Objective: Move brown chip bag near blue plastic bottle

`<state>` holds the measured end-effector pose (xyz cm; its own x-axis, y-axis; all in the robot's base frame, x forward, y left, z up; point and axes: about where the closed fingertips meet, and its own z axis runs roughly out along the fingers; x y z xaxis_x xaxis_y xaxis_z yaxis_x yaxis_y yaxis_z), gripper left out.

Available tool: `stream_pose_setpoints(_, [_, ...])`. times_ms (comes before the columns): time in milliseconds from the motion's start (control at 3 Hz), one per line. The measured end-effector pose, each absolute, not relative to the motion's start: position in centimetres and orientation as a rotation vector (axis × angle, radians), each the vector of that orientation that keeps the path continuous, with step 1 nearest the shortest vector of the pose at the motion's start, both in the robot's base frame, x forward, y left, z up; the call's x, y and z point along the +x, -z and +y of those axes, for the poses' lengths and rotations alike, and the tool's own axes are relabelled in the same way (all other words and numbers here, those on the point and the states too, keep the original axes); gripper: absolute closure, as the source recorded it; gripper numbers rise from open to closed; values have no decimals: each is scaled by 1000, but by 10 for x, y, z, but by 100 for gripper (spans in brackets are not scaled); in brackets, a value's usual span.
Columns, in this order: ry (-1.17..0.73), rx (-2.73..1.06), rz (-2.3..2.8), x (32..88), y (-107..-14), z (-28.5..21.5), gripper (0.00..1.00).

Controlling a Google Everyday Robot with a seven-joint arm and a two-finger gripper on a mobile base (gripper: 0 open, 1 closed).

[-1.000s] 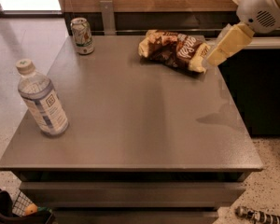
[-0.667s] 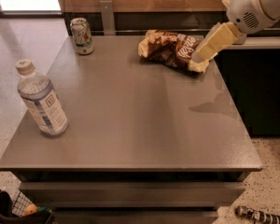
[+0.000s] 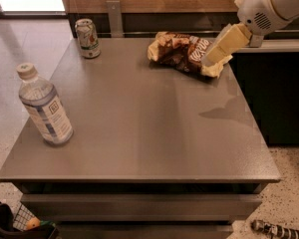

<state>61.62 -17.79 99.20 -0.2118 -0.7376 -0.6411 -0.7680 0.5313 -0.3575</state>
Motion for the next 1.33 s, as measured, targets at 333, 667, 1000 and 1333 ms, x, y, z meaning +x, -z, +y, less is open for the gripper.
stream_pose_setpoints(333, [-21, -1234, 2011, 648, -976, -181, 0])
stream_pose_setpoints(667, [-35, -1264, 2027, 708, -951, -176, 0])
stream_pose_setpoints(1000, [-103, -1273, 2036, 760, -915, -169, 0])
stream_pose_setpoints(1333, [-173, -1263, 2014, 792, -900, -155, 0])
